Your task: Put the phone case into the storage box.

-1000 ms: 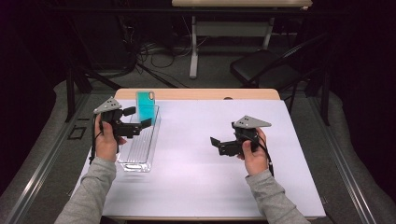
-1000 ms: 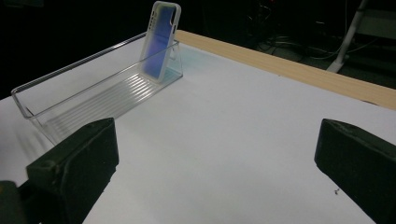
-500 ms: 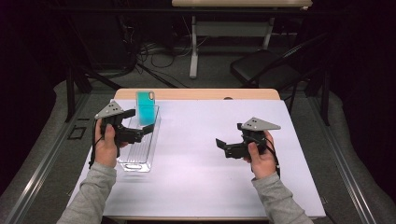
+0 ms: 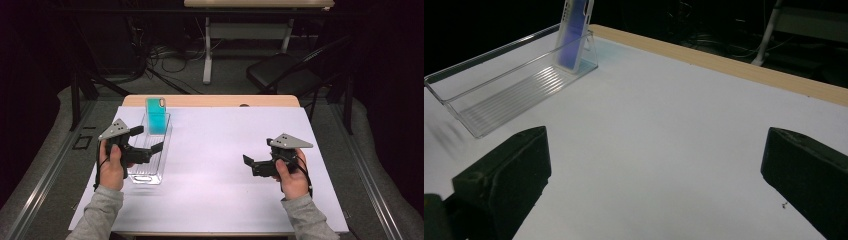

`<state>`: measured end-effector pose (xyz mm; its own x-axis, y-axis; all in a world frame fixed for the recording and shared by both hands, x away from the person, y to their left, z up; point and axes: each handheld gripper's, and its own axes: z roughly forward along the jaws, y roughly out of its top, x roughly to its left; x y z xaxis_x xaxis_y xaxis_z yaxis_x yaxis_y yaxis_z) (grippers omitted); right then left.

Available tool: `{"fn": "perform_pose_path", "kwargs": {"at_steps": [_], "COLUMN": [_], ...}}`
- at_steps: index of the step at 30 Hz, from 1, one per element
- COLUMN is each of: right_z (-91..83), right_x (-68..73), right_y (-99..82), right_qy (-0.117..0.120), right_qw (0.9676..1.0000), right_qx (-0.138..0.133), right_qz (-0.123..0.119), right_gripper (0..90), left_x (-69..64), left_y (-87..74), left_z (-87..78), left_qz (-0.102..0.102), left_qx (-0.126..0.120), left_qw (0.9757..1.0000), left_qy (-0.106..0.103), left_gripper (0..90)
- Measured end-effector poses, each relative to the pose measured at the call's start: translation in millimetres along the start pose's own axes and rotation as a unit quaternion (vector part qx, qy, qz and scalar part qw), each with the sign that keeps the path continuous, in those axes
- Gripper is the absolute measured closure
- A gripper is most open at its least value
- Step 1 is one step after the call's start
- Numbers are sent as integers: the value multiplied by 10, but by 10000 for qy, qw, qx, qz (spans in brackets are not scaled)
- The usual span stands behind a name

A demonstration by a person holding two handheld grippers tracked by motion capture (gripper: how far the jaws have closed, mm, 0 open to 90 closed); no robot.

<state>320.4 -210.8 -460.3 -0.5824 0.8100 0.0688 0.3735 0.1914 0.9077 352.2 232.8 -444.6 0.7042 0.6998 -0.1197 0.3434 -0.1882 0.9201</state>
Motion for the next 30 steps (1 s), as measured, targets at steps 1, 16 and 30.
{"fn": "perform_pose_path", "kwargs": {"at_steps": [1,16,30], "right_z": [-24,-234,-235], "right_x": [-11,-203,-340], "right_y": [-22,-321,-511], "right_qy": [-34,-495,-757], "right_qw": [10000,9987,9966], "right_qx": [19,48,53], "right_qz": [4,123,329], "right_gripper": [0,0,0], "left_x": [-5,-18,89], "left_y": [-17,-266,-439], "left_z": [-3,-124,-195], "left_qz": [-6,-71,-206], "left_qx": [-15,-138,-295], "left_qw": [10000,9999,9993], "left_qy": [-9,-9,107], "left_gripper": [4,4,4]}}
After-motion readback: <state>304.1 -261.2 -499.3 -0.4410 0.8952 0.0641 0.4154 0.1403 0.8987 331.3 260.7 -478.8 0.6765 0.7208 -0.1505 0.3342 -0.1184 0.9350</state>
